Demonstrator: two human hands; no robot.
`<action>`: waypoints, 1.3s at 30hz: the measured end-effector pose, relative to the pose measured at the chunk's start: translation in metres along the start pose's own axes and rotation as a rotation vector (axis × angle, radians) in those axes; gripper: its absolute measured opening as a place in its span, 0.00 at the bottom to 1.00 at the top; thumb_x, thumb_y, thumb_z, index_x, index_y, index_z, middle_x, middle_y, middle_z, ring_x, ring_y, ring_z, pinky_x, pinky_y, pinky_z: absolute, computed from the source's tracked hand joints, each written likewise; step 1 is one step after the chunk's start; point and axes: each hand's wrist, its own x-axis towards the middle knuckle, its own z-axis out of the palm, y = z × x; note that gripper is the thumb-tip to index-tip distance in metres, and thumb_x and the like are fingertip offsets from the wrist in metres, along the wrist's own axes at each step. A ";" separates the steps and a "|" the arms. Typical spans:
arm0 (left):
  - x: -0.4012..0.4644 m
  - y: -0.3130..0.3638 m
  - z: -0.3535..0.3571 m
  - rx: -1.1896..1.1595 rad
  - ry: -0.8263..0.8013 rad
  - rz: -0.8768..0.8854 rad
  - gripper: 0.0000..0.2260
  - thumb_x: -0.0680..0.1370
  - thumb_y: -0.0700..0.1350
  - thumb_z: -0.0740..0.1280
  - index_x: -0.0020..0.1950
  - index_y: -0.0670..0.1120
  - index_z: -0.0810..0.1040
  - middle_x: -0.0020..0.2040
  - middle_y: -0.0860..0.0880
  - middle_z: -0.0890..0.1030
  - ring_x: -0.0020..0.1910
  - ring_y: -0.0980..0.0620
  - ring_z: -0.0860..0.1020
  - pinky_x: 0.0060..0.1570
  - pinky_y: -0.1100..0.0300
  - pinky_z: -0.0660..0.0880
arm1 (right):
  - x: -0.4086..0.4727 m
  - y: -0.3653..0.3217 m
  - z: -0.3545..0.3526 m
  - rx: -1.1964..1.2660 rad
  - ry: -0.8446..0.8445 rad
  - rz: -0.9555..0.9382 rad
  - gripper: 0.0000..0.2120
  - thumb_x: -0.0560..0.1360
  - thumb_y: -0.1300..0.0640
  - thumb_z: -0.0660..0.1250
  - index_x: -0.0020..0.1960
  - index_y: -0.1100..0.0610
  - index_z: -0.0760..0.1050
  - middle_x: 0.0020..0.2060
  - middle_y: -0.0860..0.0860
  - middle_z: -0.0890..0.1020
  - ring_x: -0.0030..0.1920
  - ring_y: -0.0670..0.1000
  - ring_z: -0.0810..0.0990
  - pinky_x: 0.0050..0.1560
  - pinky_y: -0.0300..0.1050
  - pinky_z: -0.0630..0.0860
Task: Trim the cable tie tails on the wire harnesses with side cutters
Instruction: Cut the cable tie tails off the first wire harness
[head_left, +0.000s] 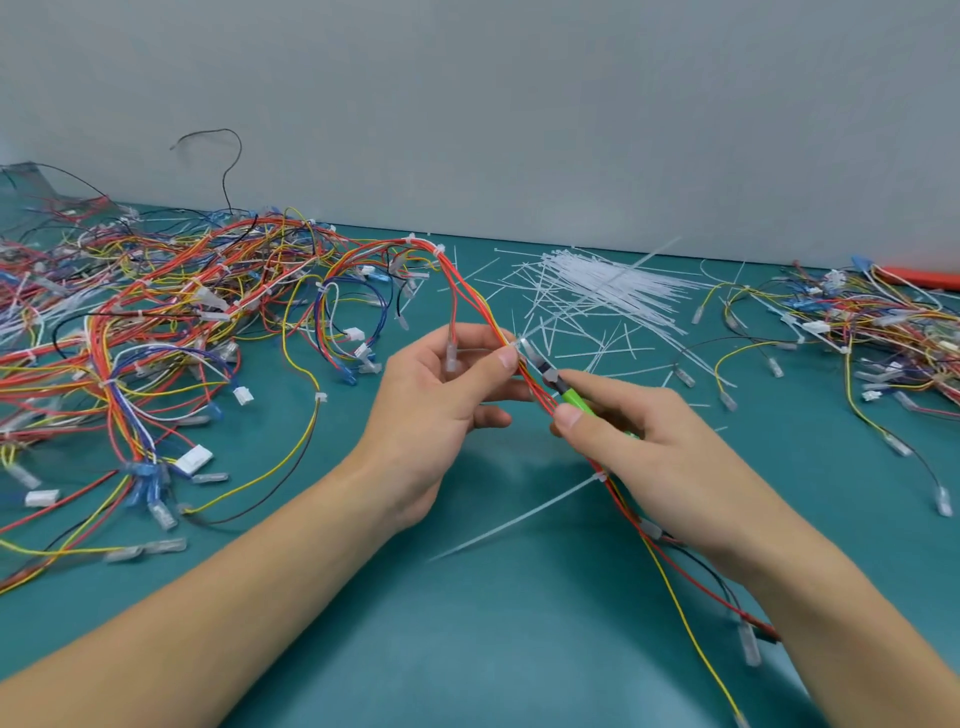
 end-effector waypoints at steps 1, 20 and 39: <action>0.000 -0.001 0.000 -0.002 -0.004 -0.004 0.04 0.80 0.39 0.71 0.55 0.43 0.80 0.52 0.41 0.86 0.45 0.46 0.87 0.37 0.61 0.80 | 0.000 0.000 0.000 0.003 -0.006 -0.006 0.15 0.78 0.37 0.61 0.62 0.35 0.78 0.51 0.59 0.81 0.54 0.62 0.78 0.56 0.67 0.76; -0.001 -0.001 0.002 0.049 -0.008 -0.065 0.06 0.79 0.39 0.72 0.54 0.38 0.81 0.46 0.42 0.85 0.43 0.46 0.86 0.39 0.59 0.81 | 0.004 0.009 0.000 -0.032 0.111 -0.047 0.16 0.83 0.43 0.63 0.43 0.50 0.79 0.27 0.49 0.73 0.27 0.45 0.68 0.29 0.37 0.65; 0.008 0.005 -0.011 0.032 0.205 -0.070 0.01 0.80 0.42 0.71 0.49 0.46 0.81 0.41 0.50 0.86 0.38 0.52 0.85 0.36 0.62 0.79 | -0.005 -0.001 -0.013 -0.181 0.048 -0.185 0.12 0.72 0.57 0.75 0.52 0.45 0.80 0.46 0.43 0.77 0.43 0.48 0.78 0.43 0.33 0.71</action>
